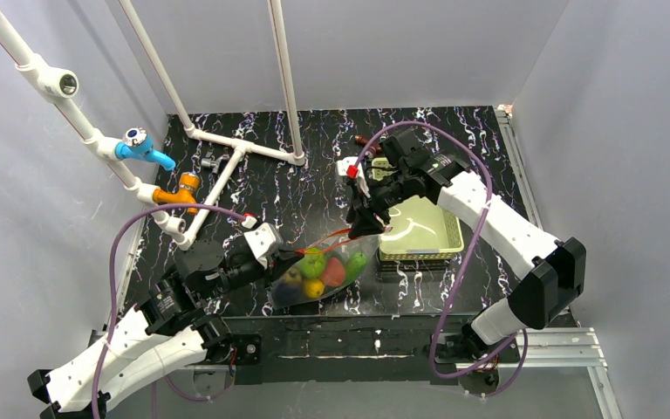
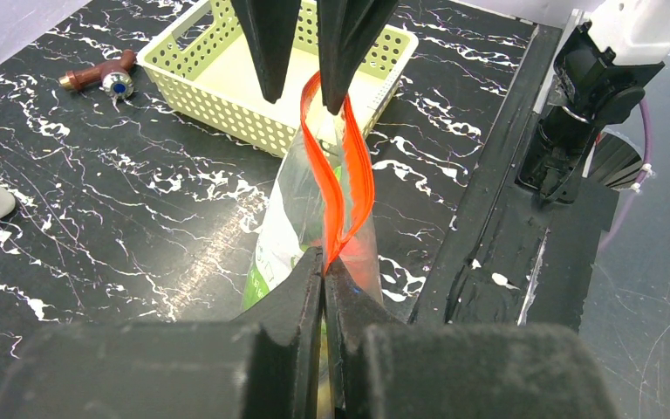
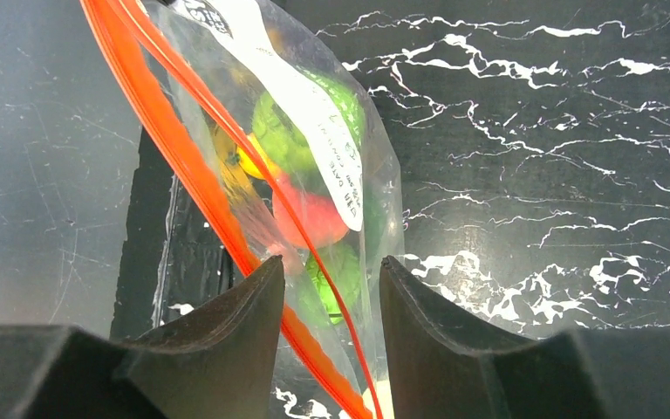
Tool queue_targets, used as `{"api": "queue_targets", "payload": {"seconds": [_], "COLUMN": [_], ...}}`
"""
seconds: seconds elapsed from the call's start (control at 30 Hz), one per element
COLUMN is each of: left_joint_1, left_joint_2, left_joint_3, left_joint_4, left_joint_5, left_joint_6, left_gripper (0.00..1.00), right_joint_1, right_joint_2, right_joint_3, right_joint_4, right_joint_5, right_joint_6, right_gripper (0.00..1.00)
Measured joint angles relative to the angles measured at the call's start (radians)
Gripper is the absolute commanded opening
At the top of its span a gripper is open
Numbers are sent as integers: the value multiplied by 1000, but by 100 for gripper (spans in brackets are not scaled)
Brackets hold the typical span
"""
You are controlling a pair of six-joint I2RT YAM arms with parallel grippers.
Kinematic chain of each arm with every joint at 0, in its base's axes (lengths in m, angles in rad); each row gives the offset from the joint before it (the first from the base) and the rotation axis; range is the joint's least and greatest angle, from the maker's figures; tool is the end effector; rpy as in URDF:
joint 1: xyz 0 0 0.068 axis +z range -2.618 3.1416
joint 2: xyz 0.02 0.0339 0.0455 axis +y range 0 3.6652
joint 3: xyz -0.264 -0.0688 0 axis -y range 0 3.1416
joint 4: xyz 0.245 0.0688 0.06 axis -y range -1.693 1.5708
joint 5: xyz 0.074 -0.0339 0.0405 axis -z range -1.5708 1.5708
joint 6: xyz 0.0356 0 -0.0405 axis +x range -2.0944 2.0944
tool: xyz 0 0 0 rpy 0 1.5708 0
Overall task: Open the zip-top bag and remove the fake food
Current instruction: Unzip the zipper food storage bag at the center of the board.
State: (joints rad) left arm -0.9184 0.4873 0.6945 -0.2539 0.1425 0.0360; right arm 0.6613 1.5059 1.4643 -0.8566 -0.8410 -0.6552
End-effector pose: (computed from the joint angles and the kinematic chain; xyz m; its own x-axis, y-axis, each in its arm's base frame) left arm 0.0708 -0.1010 0.3411 0.0031 0.0546 -0.9985 0.8732 0.4866 0.0293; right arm 0.2292 0.2120 0.3503 -0.0167 -0.5278 -0.8492 -0.9914 -0.1016 0.0826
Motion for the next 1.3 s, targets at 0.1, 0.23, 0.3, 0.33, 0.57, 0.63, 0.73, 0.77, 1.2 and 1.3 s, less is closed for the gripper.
{"api": "queue_targets", "payload": {"seconds": [0.1,0.23,0.3,0.33,0.57,0.63,0.73,0.77,1.2,1.3], "left_joint_1": [0,0,0,0,0,0,0,0,0,0], "left_joint_2": [0,-3,-7,-10,-20,-20,-20,-20,-51,-47], "left_joint_3": [0,0,-1,-2,-15,-15,-16,-17,-11,16], "left_joint_4": [0,0,-1,-1,0,0,0,0,-8,-7], "left_joint_5": [0,0,0,0,0,1,6,7,-26,-79], "left_joint_6": [0,0,-2,-3,-4,-6,-13,-14,-183,-255], "left_gripper": [0,0,0,0,0,0,2,9,98,98], "right_joint_1": [12,22,24,27,36,36,37,38,40,40], "right_joint_2": [8,18,22,24,26,27,37,43,112,128], "right_joint_3": [-2,-2,-2,-2,-2,-1,20,40,203,214], "right_joint_4": [1,0,0,0,-4,-7,-15,-25,-57,-63], "right_joint_5": [24,47,55,58,63,63,68,68,47,37], "right_joint_6": [2,2,2,2,2,24,-2,0,-2,1], "right_gripper": [51,51,51,51,51,17,1,1,1,1]}}
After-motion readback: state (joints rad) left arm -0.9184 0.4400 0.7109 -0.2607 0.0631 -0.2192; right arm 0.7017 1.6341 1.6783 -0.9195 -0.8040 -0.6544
